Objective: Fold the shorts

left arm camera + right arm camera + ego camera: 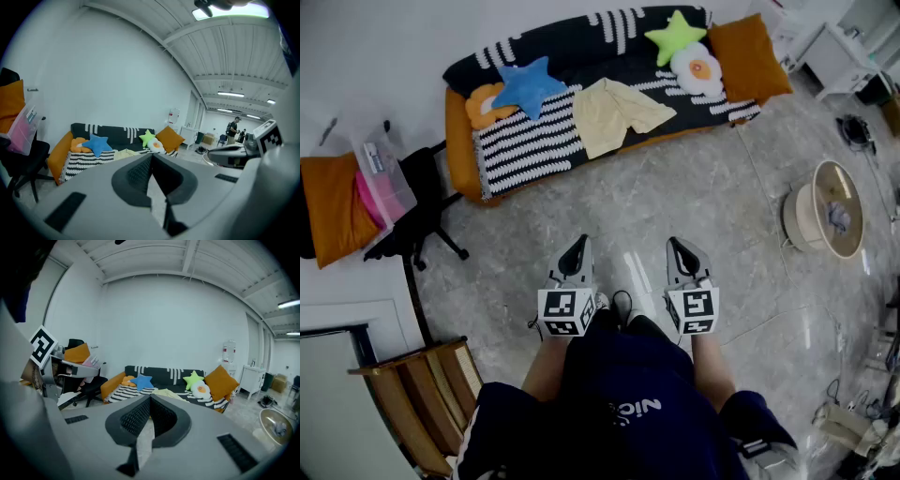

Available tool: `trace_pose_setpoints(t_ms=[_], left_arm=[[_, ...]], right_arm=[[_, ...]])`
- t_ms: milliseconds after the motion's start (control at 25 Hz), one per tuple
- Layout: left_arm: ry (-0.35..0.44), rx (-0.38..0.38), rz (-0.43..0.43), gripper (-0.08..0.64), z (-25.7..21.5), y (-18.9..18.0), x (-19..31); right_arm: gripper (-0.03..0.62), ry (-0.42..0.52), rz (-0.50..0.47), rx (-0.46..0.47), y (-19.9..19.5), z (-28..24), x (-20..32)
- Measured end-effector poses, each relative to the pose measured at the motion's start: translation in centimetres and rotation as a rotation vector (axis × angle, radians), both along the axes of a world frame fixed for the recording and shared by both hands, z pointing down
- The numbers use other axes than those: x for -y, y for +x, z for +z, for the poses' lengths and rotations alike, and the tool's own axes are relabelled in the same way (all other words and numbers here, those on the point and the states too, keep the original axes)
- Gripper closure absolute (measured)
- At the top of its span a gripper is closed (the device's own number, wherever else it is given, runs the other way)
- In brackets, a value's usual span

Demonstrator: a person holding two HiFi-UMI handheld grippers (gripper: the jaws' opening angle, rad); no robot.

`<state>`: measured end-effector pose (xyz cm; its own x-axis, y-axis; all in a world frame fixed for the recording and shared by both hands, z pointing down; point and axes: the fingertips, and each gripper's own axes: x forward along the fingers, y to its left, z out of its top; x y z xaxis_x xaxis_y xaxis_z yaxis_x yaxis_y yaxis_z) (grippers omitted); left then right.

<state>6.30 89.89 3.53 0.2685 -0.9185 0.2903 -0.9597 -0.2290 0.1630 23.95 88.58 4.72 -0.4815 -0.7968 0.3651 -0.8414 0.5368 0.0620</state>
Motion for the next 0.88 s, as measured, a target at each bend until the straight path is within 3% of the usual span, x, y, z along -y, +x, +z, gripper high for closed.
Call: trace_pose_setpoints(t_ms=[160,360,560,640,680,720,760,800,880], left_arm=[[0.002,0.043,0.026,0.557,0.0,0.7,-2.6],[0.005,0.031,0.001,0.557,-0.4,0.7,-4.1],[-0.003,0.000,0.028,0.555,-0.7,1.5,-5.3],[-0.007,-0.001,0.059,0.408,-0.5,2.3,-5.6],[-0.005,-0.008,0.080,0.349,-0.5,2.8,-5.8],[-0.005,-0.021,0.099,0.286,-0.5,3.1,-5.9],[-0.007,-0.036,0.113,0.254,-0.5,3.3,-6.0],[-0.010,-0.049,0.122,0.234,-0.5,3.4,-6.0],[-0.018,-0.056,0.139,0.214,-0.3,3.4,-6.1]], right_arm=[[0.584,-0.020,-0.020,-0.004,-0.1,0.4,-2.7],[0.584,-0.013,-0.038,0.004,-0.2,0.1,-3.7],[0.583,0.011,-0.035,0.044,0.3,-0.7,-4.1],[0.579,0.012,-0.054,0.058,0.2,-0.9,-4.4],[0.499,0.002,-0.076,0.065,-0.1,-0.8,-4.6],[0.347,-0.014,-0.100,0.072,-0.4,-0.5,-4.9],[0.259,-0.028,-0.120,0.076,-0.8,-0.3,-5.2],[0.206,-0.038,-0.132,0.077,-1.1,-0.2,-5.4],[0.184,-0.048,-0.136,0.071,-1.2,0.2,-5.7]])
